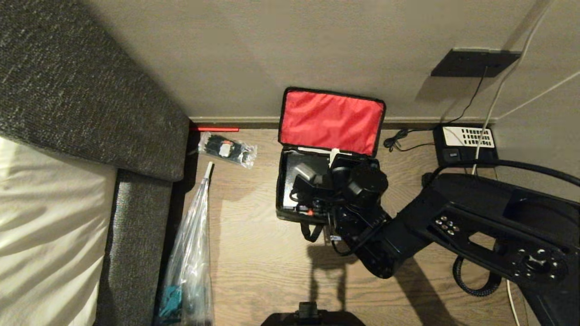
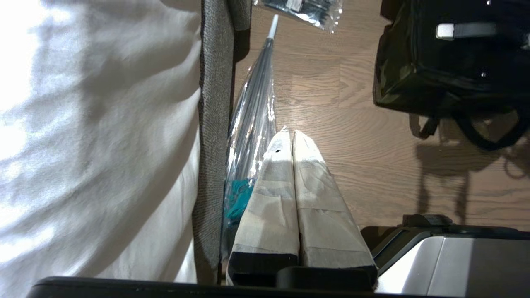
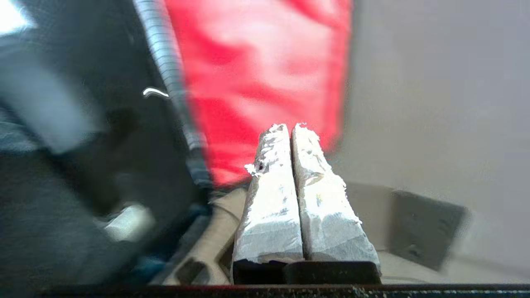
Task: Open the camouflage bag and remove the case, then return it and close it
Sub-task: Lift the black box
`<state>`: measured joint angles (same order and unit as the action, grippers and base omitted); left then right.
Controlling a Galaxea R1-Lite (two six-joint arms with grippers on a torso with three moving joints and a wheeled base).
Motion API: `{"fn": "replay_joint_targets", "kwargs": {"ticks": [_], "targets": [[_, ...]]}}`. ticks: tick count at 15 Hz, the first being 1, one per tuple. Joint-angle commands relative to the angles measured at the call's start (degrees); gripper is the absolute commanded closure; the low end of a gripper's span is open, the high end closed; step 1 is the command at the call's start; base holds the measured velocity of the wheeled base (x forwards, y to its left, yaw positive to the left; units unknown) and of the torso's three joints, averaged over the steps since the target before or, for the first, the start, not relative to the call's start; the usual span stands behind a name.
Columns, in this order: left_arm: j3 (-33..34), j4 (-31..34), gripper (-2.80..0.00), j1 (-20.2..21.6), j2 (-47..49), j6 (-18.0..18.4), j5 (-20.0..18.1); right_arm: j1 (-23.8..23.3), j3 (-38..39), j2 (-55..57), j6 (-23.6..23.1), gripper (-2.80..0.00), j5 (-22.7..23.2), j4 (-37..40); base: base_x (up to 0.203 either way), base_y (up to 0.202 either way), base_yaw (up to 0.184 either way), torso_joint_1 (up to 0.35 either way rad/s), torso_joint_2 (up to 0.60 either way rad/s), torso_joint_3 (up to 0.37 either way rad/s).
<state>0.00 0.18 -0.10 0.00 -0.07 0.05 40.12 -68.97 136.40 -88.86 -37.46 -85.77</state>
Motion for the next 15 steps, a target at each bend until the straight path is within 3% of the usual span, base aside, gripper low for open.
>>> {"fn": "replay_joint_targets", "kwargs": {"ticks": [1,10,15], "targets": [[0.0,-0.01,0.0,0.01,0.0,-0.01,0.12,0.22,0.46,0.05,-0.53,0.0,-0.96,0.26,0.0,0.0,0.0,0.0,0.0,0.0],[0.0,-0.01,0.0,0.01,0.0,-0.01,0.04,-0.28,2.75,5.05,5.73,0.0,-1.29,1.84,0.0,0.0,0.0,0.0,0.0,0.0],[0.0,-0.01,0.0,0.01,0.0,-0.01,0.04,-2.36,2.3,7.31,5.55,0.0,-0.67,2.38,0.0,0.0,0.0,0.0,0.0,0.0]]}}
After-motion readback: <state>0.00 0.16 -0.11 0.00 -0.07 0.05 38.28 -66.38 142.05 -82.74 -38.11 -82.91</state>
